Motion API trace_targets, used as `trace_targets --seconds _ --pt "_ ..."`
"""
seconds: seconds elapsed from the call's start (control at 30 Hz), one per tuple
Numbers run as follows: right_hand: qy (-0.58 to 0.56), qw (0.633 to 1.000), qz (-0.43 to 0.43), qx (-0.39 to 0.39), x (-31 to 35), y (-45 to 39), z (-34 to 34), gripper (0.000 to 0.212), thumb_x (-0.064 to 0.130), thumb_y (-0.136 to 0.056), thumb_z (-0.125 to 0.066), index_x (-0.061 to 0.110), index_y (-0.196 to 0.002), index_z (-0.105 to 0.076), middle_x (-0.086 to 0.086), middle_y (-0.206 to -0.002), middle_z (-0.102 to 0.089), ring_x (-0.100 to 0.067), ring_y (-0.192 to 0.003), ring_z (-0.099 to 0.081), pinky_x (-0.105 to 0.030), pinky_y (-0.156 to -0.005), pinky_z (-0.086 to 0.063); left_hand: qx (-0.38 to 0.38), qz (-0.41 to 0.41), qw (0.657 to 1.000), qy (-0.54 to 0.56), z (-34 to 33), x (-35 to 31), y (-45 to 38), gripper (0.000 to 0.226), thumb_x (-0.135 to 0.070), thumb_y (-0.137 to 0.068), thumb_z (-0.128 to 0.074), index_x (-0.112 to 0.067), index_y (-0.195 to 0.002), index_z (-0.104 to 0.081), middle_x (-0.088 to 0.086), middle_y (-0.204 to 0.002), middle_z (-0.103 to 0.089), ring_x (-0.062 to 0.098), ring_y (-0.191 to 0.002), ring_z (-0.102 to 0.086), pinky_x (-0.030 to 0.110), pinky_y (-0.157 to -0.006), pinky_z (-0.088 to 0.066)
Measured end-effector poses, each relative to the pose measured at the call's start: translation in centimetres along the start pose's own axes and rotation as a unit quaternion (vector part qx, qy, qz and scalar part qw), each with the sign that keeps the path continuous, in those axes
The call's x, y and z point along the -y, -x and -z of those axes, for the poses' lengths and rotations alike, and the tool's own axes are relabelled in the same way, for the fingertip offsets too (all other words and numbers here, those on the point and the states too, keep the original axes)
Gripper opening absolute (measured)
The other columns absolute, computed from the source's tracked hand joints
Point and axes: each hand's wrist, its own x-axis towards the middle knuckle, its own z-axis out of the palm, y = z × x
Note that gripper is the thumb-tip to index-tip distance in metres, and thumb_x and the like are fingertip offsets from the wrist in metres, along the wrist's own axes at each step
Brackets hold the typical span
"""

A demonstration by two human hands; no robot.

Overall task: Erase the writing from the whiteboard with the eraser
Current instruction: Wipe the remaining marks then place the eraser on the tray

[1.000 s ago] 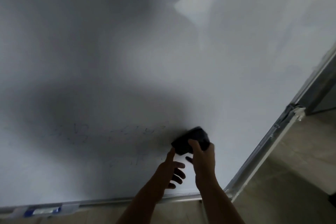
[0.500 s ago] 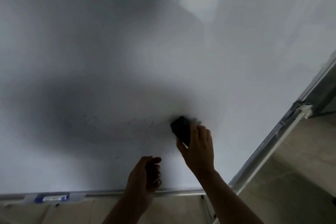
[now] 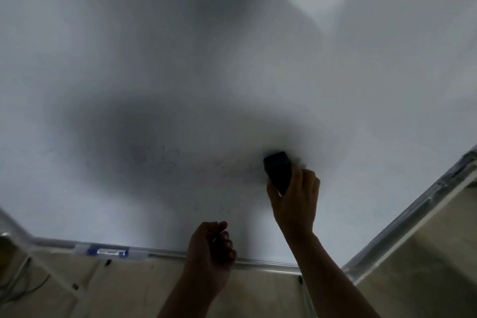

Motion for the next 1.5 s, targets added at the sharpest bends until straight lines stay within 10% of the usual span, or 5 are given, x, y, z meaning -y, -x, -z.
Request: trace_targets --seconds 0.67,0.83,0.97,1.33,1.5 --pt "0.025 0.991 0.097 0.094 1.8 0.6 -1.5 0.048 0.037 -0.078 -0.073 0.005 -0.110 -0.056 -0.014 -0.094 -0.058 -0.032 -0.081 -0.056 -0.036 -0.066 -0.048 0.020 0.006 1.000 0.011 1.2 -0.9 0.2 0.006 -0.012 -0.072 -0.052 -0.010 -0.076 -0.056 0.002 -0.056 -0.042 0.014 -0.048 -0.037 0.024 -0.050 -0.026" --pt "-0.038 0.996 -0.084 0.013 1.2 -1.0 -0.8 0.057 0.031 -0.077 -0.079 -0.001 -0.118 -0.055 -0.019 -0.102 -0.054 -0.033 -0.089 -0.049 -0.039 -0.072 -0.045 0.021 0.010 1.000 0.014 1.2 -1.1 0.1 0.007 -0.013 -0.069 -0.052 -0.011 -0.074 -0.056 0.001 -0.055 -0.042 0.014 -0.046 -0.037 0.022 -0.046 -0.027" --pt "0.015 0.989 0.097 0.110 2.0 0.6 -1.8 0.053 0.033 -0.073 -0.081 0.006 -0.112 -0.056 -0.014 -0.100 -0.061 -0.032 -0.085 -0.059 -0.036 -0.069 -0.048 0.016 0.015 1.000 0.014 1.4 -0.6 0.3 0.008 -0.013 -0.070 -0.053 -0.009 -0.076 -0.056 0.002 -0.057 -0.043 0.015 -0.050 -0.037 0.025 -0.050 -0.026" --pt "0.005 0.997 0.063 0.050 3.2 0.0 -2.2 0.051 0.035 -0.079 -0.076 0.004 -0.115 -0.057 -0.016 -0.106 -0.061 -0.032 -0.093 -0.057 -0.037 -0.076 -0.049 0.000 0.013 1.000 0.015 2.2 -0.8 0.0 0.010 -0.012 -0.072 -0.053 -0.007 -0.080 -0.058 0.004 -0.060 -0.044 0.016 -0.051 -0.038 0.024 -0.052 -0.026" --pt "0.019 0.990 0.115 0.073 3.4 0.0 -2.8 0.058 0.034 -0.074 -0.080 0.007 -0.119 -0.054 -0.017 -0.110 -0.059 -0.034 -0.098 -0.056 -0.044 -0.078 -0.052 -0.055 -0.156 0.970 -0.179 1.9 -1.9 -0.3 0.020 -0.016 -0.093 -0.052 -0.012 -0.109 -0.063 0.011 -0.094 -0.062 0.023 -0.080 -0.056 0.029 -0.067 -0.043"
